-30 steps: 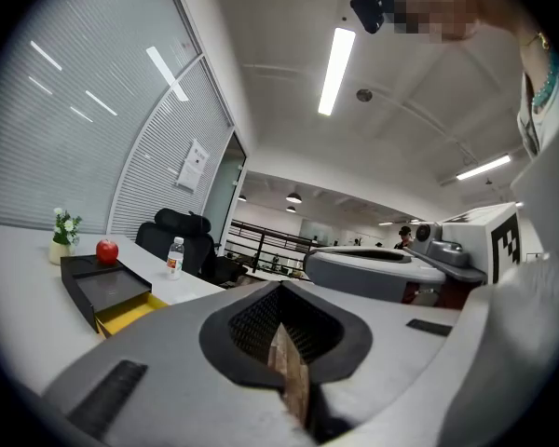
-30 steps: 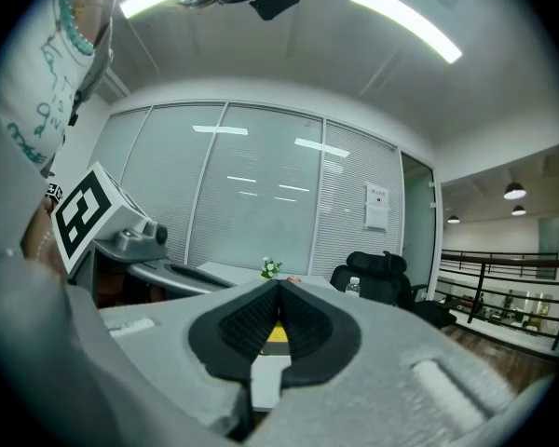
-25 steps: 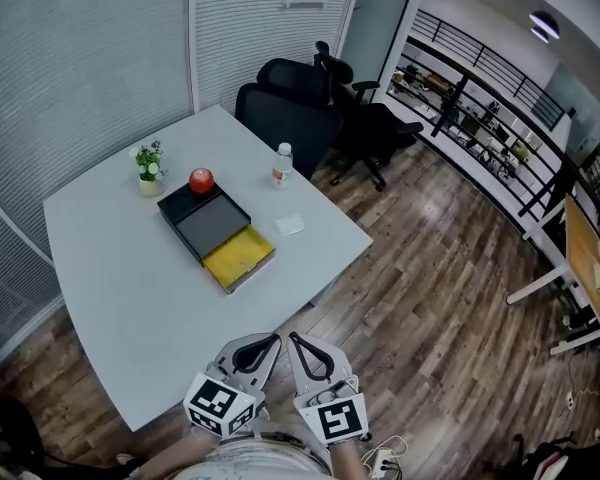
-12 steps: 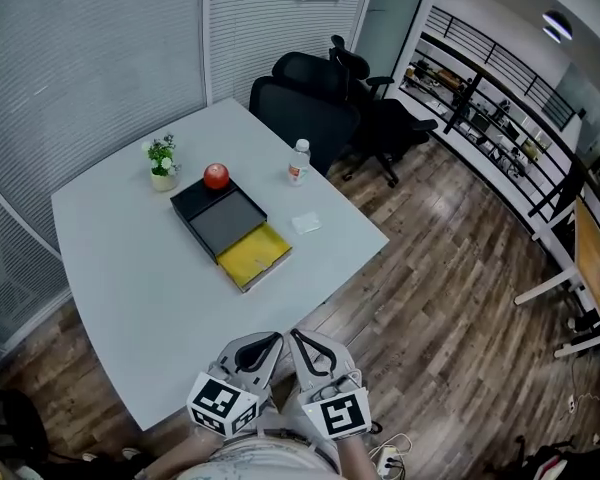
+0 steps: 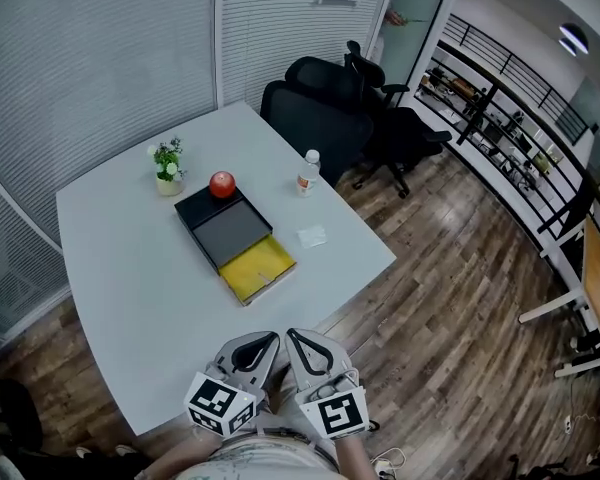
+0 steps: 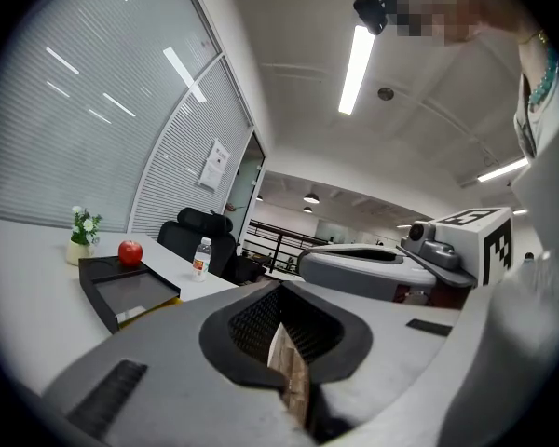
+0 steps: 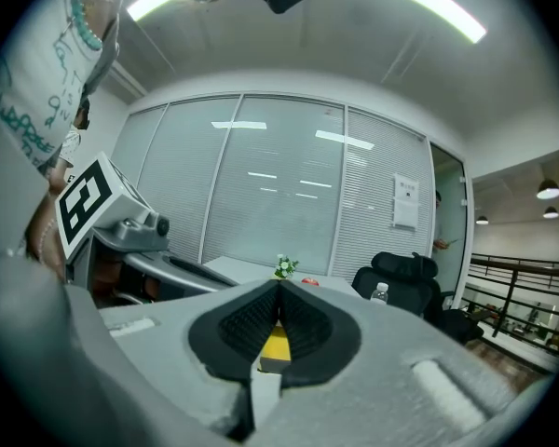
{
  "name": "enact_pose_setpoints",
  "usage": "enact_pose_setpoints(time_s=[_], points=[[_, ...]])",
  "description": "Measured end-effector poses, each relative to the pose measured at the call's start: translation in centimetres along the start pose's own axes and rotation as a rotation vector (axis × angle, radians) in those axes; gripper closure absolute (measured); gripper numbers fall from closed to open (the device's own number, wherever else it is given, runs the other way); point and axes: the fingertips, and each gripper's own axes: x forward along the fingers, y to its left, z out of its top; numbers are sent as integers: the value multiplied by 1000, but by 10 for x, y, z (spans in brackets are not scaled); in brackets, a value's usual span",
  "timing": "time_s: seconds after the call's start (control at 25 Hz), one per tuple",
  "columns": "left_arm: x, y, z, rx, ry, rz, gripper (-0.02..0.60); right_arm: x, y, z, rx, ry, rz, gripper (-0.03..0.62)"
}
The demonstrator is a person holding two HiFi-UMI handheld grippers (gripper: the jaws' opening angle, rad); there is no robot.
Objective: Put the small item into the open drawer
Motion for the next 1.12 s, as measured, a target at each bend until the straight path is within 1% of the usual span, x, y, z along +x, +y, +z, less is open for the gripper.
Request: enact_pose_setpoints(time_s=[0.32,0.56,0.88,1.12], points=[[49,36,27,2,-33,64,584,45,-51,7,-14,-26,49,591],[79,65,49,-9,-75,141,584,80,-82,17,-20,-65,112,591],[99,97,69,-30,-118,280,584,118,-102,26,-44,-88,261,591],[109,117,73,-47,-145,393,584,141,-109,26,-59,-110,381,591]])
